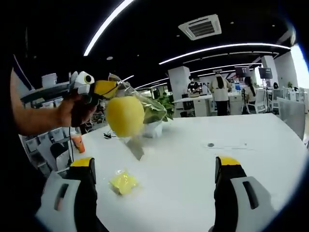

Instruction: Compare the silicone blocks by pressing each to a similar depth, holding the contact briefly, and releasing to observe deformation and rebound differences across the visible hardness samples.

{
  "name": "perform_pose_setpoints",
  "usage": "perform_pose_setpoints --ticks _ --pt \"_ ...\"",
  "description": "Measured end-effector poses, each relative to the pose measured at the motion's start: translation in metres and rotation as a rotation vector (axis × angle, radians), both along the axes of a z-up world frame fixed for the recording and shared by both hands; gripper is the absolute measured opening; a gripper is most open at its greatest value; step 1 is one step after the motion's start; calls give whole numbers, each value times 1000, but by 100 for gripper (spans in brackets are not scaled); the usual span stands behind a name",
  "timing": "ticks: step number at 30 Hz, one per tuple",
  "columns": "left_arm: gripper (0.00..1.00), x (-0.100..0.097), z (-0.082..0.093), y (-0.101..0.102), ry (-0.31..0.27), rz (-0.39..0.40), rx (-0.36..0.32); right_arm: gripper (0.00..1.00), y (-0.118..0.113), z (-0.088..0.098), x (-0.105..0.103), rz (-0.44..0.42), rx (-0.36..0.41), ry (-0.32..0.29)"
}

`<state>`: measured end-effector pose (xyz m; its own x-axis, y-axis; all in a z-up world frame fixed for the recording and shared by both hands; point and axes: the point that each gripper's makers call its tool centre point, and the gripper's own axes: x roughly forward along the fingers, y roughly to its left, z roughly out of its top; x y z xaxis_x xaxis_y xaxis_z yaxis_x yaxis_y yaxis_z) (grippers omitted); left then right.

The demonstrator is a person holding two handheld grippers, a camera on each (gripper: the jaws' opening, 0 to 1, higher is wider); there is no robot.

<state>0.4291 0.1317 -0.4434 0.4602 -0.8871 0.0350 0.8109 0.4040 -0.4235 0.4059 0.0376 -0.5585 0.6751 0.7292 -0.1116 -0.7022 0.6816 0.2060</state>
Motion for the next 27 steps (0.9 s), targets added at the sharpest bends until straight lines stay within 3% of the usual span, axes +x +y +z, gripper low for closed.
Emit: perform_pose_setpoints --ticks 3,6,12,23,27 --pt "0 -3 4 0 2 -15 -16 96 16 18 -2 70 79 -37" --pt "0 -6 7 -1 -1 -28 -25 96 29 24 5 97 65 -81" --pt "0 -15 4 -7 -1 -57 -10 82 46 28 14 158 97 -84" --pt "0 -29 -2 -12 -14 -109 5 67 68 34 1 257 113 -77" --pt "0 -34 -7 -8 -7 -122 -10 60 75 31 -8 304 132 -49"
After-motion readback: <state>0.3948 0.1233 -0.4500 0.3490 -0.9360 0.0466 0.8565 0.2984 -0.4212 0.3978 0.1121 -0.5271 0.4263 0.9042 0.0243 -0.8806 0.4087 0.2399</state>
